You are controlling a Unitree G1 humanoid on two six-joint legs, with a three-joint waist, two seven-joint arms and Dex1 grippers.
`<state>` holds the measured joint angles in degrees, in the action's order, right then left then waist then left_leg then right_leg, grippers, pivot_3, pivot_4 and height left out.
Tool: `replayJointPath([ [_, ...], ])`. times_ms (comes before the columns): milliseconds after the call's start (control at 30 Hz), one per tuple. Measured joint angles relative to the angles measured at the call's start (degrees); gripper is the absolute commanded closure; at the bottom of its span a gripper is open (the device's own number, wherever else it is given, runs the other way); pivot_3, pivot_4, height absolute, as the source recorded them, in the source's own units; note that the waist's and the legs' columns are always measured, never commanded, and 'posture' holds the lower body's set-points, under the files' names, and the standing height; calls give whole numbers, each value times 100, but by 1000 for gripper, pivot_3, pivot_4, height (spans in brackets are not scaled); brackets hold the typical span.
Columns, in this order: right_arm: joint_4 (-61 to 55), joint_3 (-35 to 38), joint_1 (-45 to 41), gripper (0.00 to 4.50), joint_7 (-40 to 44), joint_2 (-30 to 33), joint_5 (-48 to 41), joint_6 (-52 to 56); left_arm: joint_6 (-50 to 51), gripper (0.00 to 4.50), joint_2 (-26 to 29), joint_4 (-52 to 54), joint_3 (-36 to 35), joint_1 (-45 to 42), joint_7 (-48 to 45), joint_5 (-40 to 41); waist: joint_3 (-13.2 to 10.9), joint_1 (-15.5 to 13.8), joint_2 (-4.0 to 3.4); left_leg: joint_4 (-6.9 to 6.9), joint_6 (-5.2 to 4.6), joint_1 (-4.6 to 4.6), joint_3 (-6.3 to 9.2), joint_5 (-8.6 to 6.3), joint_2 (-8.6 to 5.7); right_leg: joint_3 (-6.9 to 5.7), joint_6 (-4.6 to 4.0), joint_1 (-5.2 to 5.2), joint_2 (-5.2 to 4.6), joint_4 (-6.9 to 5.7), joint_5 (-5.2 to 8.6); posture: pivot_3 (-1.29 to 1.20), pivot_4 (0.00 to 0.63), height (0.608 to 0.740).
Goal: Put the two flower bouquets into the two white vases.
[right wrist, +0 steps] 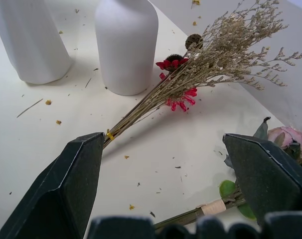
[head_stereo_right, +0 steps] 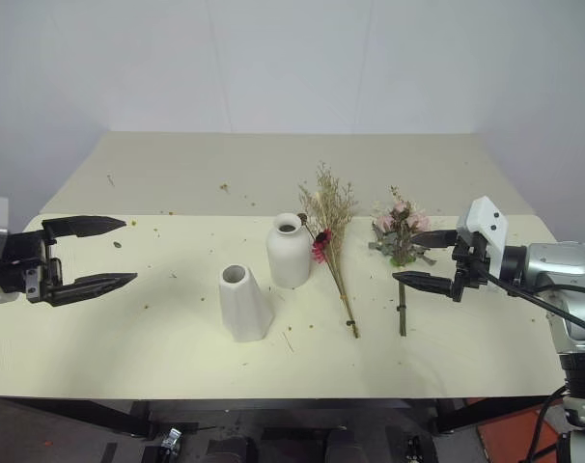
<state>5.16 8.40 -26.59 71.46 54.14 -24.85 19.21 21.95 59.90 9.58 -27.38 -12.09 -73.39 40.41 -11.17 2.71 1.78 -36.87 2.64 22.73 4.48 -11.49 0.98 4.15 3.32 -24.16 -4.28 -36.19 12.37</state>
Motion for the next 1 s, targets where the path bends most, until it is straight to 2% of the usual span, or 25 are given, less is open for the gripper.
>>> replayJointPath([
  [233,2,-10,-6,40,-84,13,93,8,-27,0,0,-46,73,-60,-23,-6,0,-1,0,0,0,0,0,0,0,0,0,0,0,0,0,0,150,740],
  [500,-33,-130,-136,40,-290,26,172,513,-47,0,2,-215,227,-306,-126,-34,0,-4,0,0,0,3,0,0,-1,0,0,-1,0,1,0,0,150,740],
  [700,-225,-593,-726,40,-878,121,343,2035,-41,0,30,-436,486,-805,-215,-59,0,4,0,3,-4,5,1,-2,0,0,-3,-8,2,-4,3,0,150,740],
  [767,61,-1577,-1937,40,-1067,150,584,3815,-40,0,2,-702,901,-1365,-274,-187,-6,42,-9,-6,0,18,0,2,-3,1,-3,-23,0,-4,-10,0,150,740],
  [833,303,-2335,-2782,40,-1003,242,798,4819,-74,0,-57,-843,1186,-1703,-376,-284,-6,62,-9,-1,-1,12,3,1,-2,-3,-7,-17,1,-5,-4,0,150,740],
  [900,706,-2836,-3241,40,-960,210,933,5293,-83,0,-173,-1049,1386,-1934,-428,-381,-6,56,-9,1,-3,21,6,0,-2,-7,-6,-18,0,2,0,0,150,740],
  [1000,1673,-3434,-3856,40,-997,-253,1136,5736,-80,0,-394,-1301,1692,-2368,-491,-475,-5,81,-8,-6,-3,40,6,0,-6,-6,-24,-29,-3,3,-17,0,150,740],
])
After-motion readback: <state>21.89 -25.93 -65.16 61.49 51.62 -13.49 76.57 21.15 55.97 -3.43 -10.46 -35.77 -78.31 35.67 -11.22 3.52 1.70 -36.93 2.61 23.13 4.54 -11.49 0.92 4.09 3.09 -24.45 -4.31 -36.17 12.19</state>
